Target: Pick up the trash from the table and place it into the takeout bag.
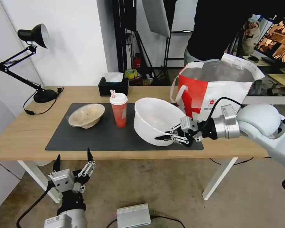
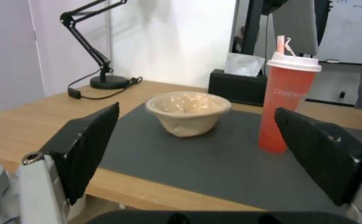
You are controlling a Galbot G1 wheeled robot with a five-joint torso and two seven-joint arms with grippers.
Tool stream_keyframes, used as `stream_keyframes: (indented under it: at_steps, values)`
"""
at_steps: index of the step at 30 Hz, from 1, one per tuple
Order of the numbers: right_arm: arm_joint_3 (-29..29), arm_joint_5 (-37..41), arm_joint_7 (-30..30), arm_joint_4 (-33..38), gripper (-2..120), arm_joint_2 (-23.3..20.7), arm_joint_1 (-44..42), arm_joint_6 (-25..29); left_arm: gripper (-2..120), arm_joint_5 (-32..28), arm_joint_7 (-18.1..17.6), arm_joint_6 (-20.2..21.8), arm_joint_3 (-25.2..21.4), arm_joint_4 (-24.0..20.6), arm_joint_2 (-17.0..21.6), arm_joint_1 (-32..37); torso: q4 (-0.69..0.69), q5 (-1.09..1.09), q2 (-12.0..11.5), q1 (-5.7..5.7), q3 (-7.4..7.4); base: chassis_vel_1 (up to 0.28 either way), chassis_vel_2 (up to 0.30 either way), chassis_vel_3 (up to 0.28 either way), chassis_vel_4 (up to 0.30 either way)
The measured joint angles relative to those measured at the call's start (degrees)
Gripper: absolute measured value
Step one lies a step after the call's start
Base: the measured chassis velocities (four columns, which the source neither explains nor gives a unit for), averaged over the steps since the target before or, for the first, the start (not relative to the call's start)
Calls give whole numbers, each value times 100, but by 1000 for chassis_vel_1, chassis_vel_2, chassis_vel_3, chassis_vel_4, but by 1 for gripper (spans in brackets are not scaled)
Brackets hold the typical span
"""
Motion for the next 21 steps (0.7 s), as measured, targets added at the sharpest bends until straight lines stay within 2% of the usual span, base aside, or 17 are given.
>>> stream_keyframes:
  at_steps: [11,21]
  values:
    - [347,493,194,152,0,-211,222,14,100,87,3,-64,-2,-56,-1,100,0,0,0,0,1,0,0,0,0]
    - [465,1060,328,-153,0,-252,939,31,100,181,13,-71,27,-67,-45,133,0,0,0,0,0,0,0,0,0]
